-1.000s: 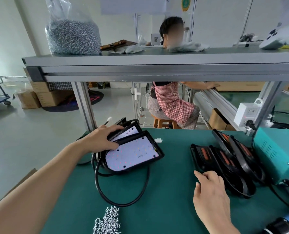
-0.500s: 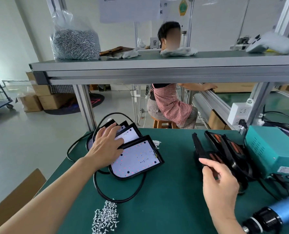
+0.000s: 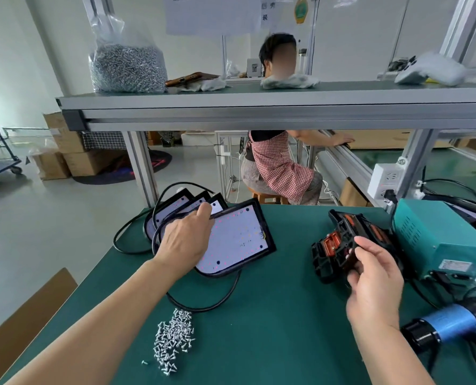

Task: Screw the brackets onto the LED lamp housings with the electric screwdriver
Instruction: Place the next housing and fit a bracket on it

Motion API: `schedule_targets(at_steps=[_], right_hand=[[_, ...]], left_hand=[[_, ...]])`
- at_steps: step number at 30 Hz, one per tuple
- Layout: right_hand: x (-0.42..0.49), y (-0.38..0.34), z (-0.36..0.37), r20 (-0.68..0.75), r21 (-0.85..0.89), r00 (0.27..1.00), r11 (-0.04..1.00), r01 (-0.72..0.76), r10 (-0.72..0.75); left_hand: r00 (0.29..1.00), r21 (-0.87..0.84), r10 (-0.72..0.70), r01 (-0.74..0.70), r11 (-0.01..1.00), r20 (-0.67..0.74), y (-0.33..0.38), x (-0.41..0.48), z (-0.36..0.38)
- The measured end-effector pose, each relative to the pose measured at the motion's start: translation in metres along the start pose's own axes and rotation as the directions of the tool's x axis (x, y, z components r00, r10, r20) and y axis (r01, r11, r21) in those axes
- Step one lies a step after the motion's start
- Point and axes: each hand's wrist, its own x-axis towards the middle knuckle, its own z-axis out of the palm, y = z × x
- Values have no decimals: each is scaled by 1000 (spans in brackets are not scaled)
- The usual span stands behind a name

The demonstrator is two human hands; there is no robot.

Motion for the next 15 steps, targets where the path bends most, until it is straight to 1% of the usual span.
schedule_targets(at_steps=[2, 4, 5, 7, 9, 10, 13, 15], right_hand=[[-4, -9, 3, 74, 13, 997, 1000, 26, -27], [-9, -17, 8, 137, -5, 988, 997, 75, -74], [-12, -22, 10, 166, -30, 980, 992, 119, -113], [-22, -33, 12, 232, -118, 943, 956, 269, -237], [-33, -44, 9, 338, -221, 864, 861, 459, -374], [-39, -47, 6, 397, -262, 818, 802, 537, -417], [-59, -50, -7, 536, -343, 704, 641, 686, -467], [-73, -45, -15, 615, -378, 637, 536, 755, -464]], left_hand=[[996, -110, -90, 89, 990, -4, 19, -11, -3], [974, -244, -219, 226, 943, 56, 39, -24, -2], [951, -316, -288, 308, 897, 111, 49, -31, 0], [887, -488, -385, 462, 741, 256, 70, -49, 5], [832, -594, -397, 554, 583, 387, 91, -68, 11], [815, -614, -386, 580, 536, 433, 99, -78, 16], [777, -621, -352, 629, 467, 522, 119, -108, 28], [767, -633, -343, 641, 434, 542, 127, -121, 31]])
